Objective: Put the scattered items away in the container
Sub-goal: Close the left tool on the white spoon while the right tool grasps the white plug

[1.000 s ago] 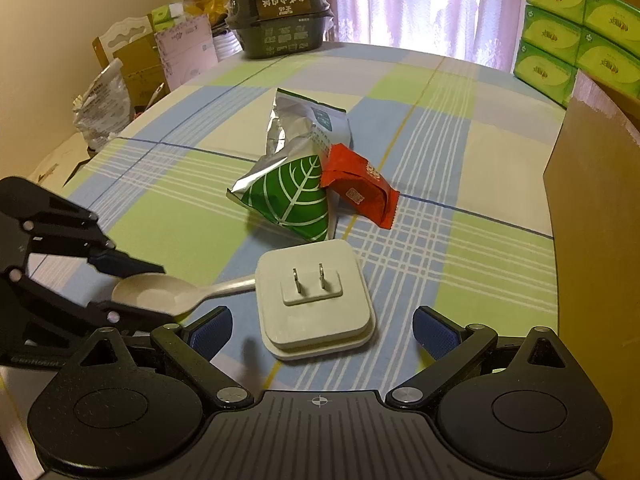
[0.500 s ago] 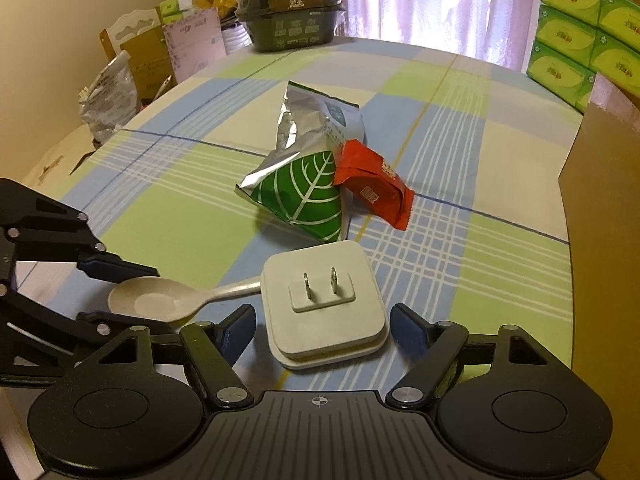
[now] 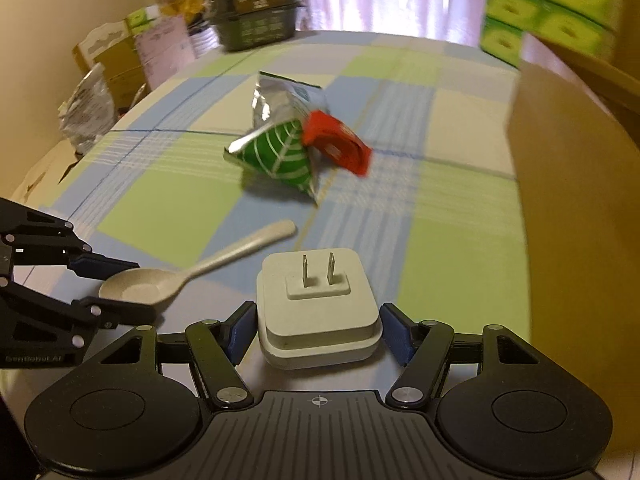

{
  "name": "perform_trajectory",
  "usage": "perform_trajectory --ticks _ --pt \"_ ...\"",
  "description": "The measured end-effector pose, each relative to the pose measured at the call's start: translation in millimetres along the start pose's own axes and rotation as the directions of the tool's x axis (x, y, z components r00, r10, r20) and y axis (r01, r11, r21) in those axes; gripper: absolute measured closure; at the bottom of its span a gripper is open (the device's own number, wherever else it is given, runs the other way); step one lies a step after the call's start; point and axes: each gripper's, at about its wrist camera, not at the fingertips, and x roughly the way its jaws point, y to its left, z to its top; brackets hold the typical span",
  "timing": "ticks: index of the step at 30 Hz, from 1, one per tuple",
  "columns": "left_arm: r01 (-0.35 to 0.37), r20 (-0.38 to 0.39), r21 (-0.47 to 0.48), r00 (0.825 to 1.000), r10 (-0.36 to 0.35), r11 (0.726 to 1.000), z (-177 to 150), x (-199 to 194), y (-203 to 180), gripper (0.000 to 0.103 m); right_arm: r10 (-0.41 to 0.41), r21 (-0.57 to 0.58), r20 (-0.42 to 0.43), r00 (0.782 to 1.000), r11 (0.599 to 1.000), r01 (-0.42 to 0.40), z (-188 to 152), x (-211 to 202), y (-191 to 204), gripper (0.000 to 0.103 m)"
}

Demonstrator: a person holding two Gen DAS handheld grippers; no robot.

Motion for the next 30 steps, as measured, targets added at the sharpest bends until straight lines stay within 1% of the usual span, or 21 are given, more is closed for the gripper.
perform_trajectory --ticks 2,5,8,13,19,21,22,27,30 --pt "0.003 0.004 -0.001 1.000 -0.003 1.000 -5.2 -5.2 -8.9 0.075 -0.002 0.013 -0.005 1.000 1.000 0.002 -9.3 -8.6 0.6 0.034" --pt "-0.015 0.004 0.015 1.000 0.015 1.000 -12.2 -9.1 -20.5 0.075 -0.004 0.008 -0.011 1.000 1.000 0.004 -21.2 -15.0 3.4 0.034" --pt "-0.029 0.004 0.040 1.000 0.029 0.999 -16.2 -10.1 -27.5 0.063 0.004 0.022 -0.011 1.000 1.000 -0.004 -27.2 -17.2 3.3 0.034" --pt "-0.040 0.023 0.093 0.999 0.038 0.995 -16.5 -9.3 -32.2 0.063 0.000 0.013 -0.002 1.000 1.000 0.000 -30.2 -18.7 3.3 0.034" --pt "-0.011 0.032 0.070 0.999 0.009 0.997 -14.8 -4.2 -24.4 0.064 -0.004 0.022 0.013 1.000 1.000 0.004 -31.6 -18.4 0.6 0.034" --pt "0.004 0.033 0.057 0.999 -0.006 0.998 -14.9 -4.1 -22.3 0.075 -0.005 0.021 0.023 1.000 1.000 0.004 -32.4 -18.4 0.5 0.022" --pt "0.008 0.032 0.055 0.999 -0.010 0.998 -15.1 -4.6 -22.2 0.075 -0.012 0.019 0.037 0.999 1.000 0.011 -33.1 -19.5 0.8 0.012" --pt "0.009 0.033 0.058 0.999 -0.010 0.998 -16.2 -7.8 -24.7 0.076 -0.004 0.011 0.041 0.999 1.000 0.003 -33.9 -18.6 0.1 0.012" --pt "0.011 0.044 0.040 0.999 -0.012 0.999 -17.7 -12.0 -26.5 0.076 0.000 0.000 0.044 0.999 1.000 0.000 -34.1 -18.2 -0.1 0.012"
